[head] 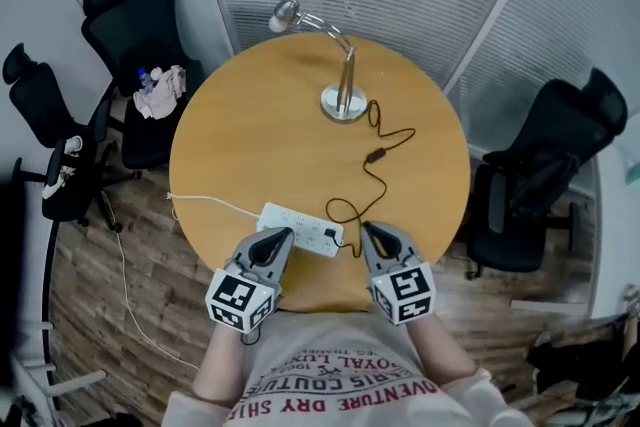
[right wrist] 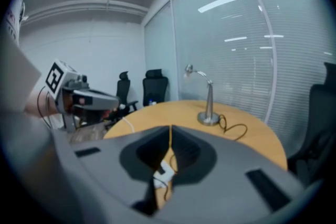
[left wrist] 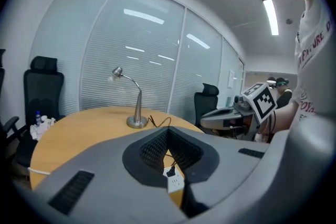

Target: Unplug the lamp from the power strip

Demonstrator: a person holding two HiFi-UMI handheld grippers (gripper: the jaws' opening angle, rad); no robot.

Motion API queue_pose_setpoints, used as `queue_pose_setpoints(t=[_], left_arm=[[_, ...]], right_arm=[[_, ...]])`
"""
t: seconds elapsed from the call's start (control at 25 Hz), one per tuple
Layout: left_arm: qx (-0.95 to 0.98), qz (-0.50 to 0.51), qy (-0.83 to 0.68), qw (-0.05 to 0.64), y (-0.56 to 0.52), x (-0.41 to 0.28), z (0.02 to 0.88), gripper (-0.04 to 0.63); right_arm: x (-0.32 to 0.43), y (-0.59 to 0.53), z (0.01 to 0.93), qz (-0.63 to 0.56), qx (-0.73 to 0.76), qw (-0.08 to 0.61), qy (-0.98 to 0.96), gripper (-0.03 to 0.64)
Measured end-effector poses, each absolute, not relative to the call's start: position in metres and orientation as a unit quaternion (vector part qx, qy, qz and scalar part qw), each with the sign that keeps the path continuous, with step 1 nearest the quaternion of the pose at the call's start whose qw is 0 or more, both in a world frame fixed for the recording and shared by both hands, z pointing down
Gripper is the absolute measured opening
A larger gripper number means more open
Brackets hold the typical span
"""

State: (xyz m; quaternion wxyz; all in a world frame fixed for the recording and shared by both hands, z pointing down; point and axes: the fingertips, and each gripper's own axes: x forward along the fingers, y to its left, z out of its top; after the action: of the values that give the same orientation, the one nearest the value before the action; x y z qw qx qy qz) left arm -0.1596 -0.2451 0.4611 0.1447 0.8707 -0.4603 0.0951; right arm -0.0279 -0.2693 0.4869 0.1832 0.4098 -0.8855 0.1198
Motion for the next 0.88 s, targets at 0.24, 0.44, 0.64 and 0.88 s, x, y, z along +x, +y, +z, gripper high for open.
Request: queue_pose_setpoints(t=[0.24,0.44,0.64,0.88], left_arm=[[0.903,0.135,-0.374,0.165,-0.273,-0.155,0.503,0.028],[0.906,0.195,-0.321,0.192,-0.281,-0.149,0.563,0.028],[0.906,0.268,-0.267,0.188,-0.277,-0.133,0.624,0.028],[0.904,0.321,-0.221,0.177,-0.274,-0.119,0.664,0.028]], right_arm=[[-0.044,-0.278,0.507,0.155,0.446,0.202,-0.858,0.029],[-0.06,-0.268,0.543,0.196,0.431,0.242,-0.847,0.029],[-0.074,-0.261,0.579,0.204,0.405,0.299,-0.839,0.13],[-0.077,-0.257,0.624,0.197,0.369,0.384,-0.823,0.177]])
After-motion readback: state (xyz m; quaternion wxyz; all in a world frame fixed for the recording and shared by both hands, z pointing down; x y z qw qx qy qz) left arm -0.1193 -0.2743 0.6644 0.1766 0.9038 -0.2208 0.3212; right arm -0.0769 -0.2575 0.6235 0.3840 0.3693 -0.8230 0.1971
